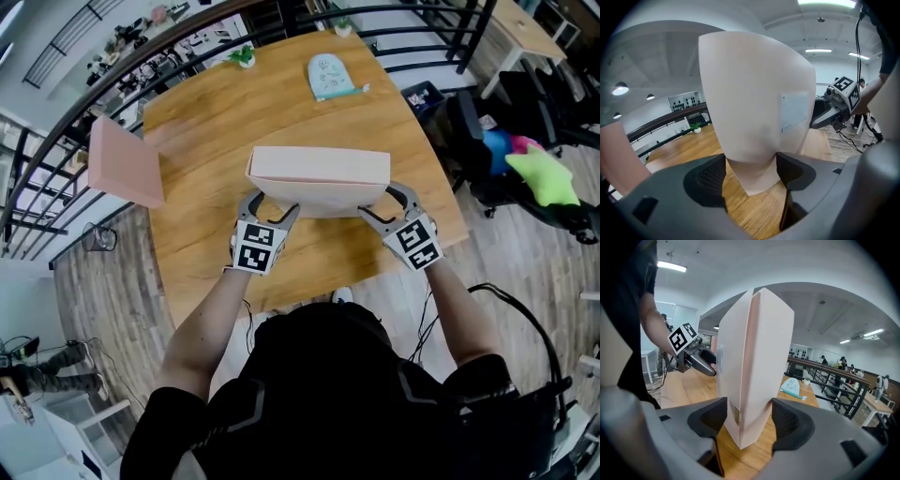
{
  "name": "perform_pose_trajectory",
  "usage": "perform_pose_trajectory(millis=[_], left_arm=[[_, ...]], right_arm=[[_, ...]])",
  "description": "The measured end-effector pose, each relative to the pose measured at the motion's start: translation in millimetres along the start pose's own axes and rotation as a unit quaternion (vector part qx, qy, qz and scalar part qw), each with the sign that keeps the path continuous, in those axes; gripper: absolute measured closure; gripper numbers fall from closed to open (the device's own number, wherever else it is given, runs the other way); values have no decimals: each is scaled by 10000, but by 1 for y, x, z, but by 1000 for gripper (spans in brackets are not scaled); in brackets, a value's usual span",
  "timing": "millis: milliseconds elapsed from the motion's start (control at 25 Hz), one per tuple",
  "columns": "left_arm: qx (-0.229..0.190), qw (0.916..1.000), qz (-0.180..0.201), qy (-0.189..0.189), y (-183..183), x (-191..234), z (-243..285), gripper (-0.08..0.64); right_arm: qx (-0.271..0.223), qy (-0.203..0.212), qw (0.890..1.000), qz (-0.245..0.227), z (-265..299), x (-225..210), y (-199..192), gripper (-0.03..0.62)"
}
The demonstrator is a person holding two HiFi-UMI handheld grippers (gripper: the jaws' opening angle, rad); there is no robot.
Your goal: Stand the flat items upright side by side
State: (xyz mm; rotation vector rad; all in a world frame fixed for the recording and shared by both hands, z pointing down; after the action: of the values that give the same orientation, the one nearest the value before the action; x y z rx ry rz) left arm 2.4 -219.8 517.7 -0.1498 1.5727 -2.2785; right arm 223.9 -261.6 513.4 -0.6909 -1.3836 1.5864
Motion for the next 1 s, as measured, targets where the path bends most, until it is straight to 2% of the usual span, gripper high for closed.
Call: perform_pose_trajectory(millis=[80, 240, 440, 520, 640, 840, 1000], left_arm=[[61, 9999, -48, 78, 1, 2, 2, 210], [49, 9999, -33, 121, 1, 3, 2, 210], [65, 9998, -174, 50, -3, 1, 0, 212], [132, 9997, -202, 54, -7, 0, 0, 213], [157, 9997, -164, 25, -11, -3, -1, 212], [135, 9997, -186, 46, -7, -1, -2, 213], [93, 9998, -189, 41, -5, 0, -9, 213]], right_arm=[[36, -80, 9999, 89, 2, 3, 2, 291], [198, -244, 9994, -156, 3, 2, 1, 311], [365, 157, 9986, -357, 0, -5, 0, 307], [396, 344, 9980, -338, 0, -5, 1, 278], [322, 547, 9979, -163, 1, -5, 3, 234], [38, 634, 9966, 518, 8, -26, 7, 196], [-88, 1205, 9912, 538, 13, -26, 23, 183]])
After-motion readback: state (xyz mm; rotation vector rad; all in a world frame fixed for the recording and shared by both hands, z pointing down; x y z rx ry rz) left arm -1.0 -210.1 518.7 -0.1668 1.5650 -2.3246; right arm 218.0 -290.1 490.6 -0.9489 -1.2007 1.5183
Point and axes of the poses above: the fingertips, and each gripper's own axes: z forward along the fingers, x to its left, y out of its top, the point moved 4 cm from there along -z, backward along the fingers, and after that the axes turned 15 degrees about -x, right-handed, at the moved point
